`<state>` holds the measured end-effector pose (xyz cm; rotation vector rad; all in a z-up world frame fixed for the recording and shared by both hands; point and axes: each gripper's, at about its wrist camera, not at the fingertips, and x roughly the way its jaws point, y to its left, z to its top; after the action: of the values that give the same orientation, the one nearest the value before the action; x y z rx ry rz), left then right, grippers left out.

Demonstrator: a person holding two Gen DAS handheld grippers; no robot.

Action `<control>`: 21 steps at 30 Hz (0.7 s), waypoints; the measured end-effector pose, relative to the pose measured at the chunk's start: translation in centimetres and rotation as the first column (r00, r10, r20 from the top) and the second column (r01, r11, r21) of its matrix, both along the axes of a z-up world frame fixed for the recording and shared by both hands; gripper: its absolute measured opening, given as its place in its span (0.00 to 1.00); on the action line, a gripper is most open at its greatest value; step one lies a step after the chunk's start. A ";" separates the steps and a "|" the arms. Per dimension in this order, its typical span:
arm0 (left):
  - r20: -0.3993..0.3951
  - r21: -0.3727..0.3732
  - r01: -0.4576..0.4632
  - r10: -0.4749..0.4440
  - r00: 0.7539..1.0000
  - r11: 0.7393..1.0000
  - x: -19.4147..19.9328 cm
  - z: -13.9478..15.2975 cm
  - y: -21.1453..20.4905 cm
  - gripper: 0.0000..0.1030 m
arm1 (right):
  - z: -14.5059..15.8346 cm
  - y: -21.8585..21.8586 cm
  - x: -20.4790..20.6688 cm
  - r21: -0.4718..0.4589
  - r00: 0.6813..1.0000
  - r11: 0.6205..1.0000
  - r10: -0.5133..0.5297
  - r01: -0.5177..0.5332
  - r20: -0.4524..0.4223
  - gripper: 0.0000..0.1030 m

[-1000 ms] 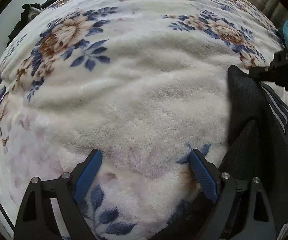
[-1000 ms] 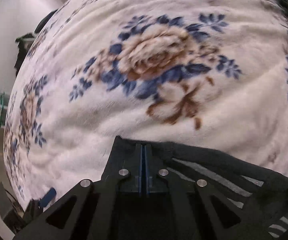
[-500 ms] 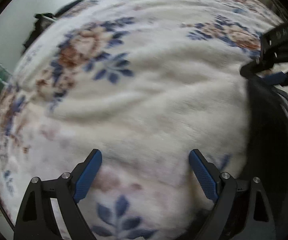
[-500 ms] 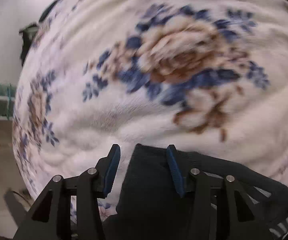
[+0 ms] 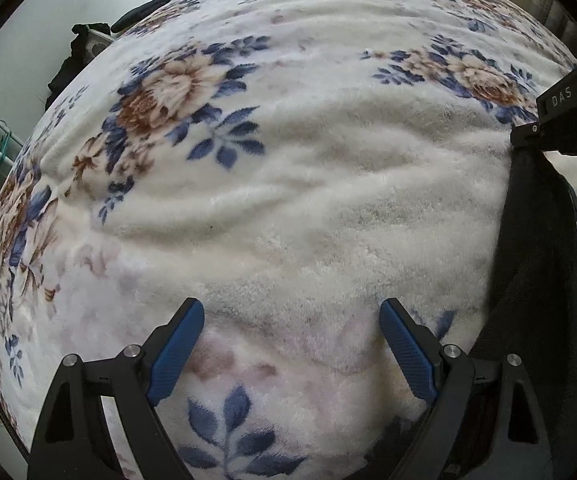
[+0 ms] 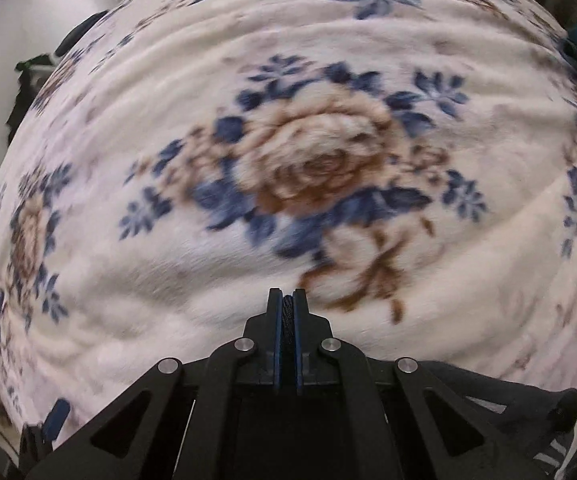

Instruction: Fold small clothes

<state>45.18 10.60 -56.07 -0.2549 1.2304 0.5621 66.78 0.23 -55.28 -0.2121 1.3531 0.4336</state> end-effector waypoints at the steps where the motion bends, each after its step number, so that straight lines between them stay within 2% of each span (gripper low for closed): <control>1: 0.000 0.002 0.004 -0.004 1.000 1.000 0.0 0.1 0.0 0.87 | 0.0 -0.2 0.1 -0.003 1.000 1.000 -0.009 0.009 0.008 0.04; 4: -0.001 0.006 0.016 -0.016 1.000 1.000 0.0 0.4 0.0 0.87 | -0.6 -0.8 0.2 -0.012 0.999 0.999 -0.037 0.038 0.012 0.04; 5: -0.001 0.004 0.020 -0.020 1.000 1.000 0.0 0.5 0.1 0.87 | -1.0 -0.9 0.3 0.000 0.999 0.999 -0.042 0.042 -0.021 0.04; 7: 0.004 0.001 0.034 -0.034 0.999 0.999 -0.1 1.3 0.1 0.87 | -1.1 -2.5 0.8 0.089 0.988 0.989 -0.103 0.114 -0.117 0.07; 8: 0.008 0.001 0.043 -0.043 0.999 0.999 -0.1 1.7 0.0 0.87 | -0.5 -3.8 0.9 0.142 0.977 0.977 -0.136 0.160 -0.166 0.18; 9: 0.021 0.046 0.068 -0.069 0.997 0.997 -0.2 2.6 -0.3 0.87 | 0.4 -5.1 0.8 0.187 0.969 0.962 -0.164 0.199 -0.185 0.36; 10: 0.035 0.114 0.100 -0.105 0.994 0.988 -0.3 3.5 -0.8 0.87 | 1.4 -6.4 0.4 0.207 0.966 0.951 -0.198 0.230 -0.166 0.43; 11: 0.045 0.173 0.136 -0.146 0.988 0.976 -0.3 4.3 -1.6 0.87 | 3.2 -8.9 -0.6 0.213 0.958 0.935 -0.265 0.283 -0.110 0.54; 12: 0.051 0.206 0.166 -0.180 0.982 0.964 -0.4 5.0 -2.2 0.87 | 5.0 -11.4 -2.0 0.218 0.947 0.922 -0.315 0.321 -0.061 0.59; 14: 0.067 0.200 0.205 -0.223 0.973 0.958 -0.4 5.9 -3.0 0.87 | 6.8 -15.7 -4.8 0.207 0.922 0.901 -0.387 0.381 -0.013 0.61; 16: 0.071 0.152 0.239 -0.251 0.965 0.959 0.0 6.1 -3.9 0.87 | 7.6 -21.1 -8.2 0.166 0.875 0.862 -0.484 0.478 -0.006 0.67; 17: 0.068 0.138 0.252 -0.262 0.963 0.958 0.4 5.9 -4.0 0.90 | 7.5 -24.2 -10.5 0.154 0.837 0.827 -0.547 0.541 -0.010 0.69; 18: 0.053 0.139 0.278 -0.288 0.956 0.950 1.2 5.4 -4.9 0.94 | 7.1 -27.2 -12.5 0.136 0.798 0.789 -0.603 0.599 -0.021 0.69; 19: 0.041 0.151 0.297 -0.306 0.951 0.943 1.8 5.0 -5.5 0.97 | 6.5 -29.0 -13.9 0.117 0.771 0.764 -0.636 0.634 -0.029 0.69; 20: 0.025 0.161 0.318 -0.326 0.945 0.934 2.6 4.4 -6.2 0.98 | 5.6 -32.2 -15.8 0.076 0.726 0.723 -0.686 0.687 -0.040 0.69; 21: -0.002 0.162 0.342 -0.346 0.938 0.926 3.6 3.5 -6.8 0.98 | 4.8 -33.2 -16.9 0.051 0.707 0.705 -0.706 0.707 -0.045 0.69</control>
<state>48.77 3.81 -52.53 0.0908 1.1638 0.3474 49.93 -32.99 -50.51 0.3775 1.3269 -0.1817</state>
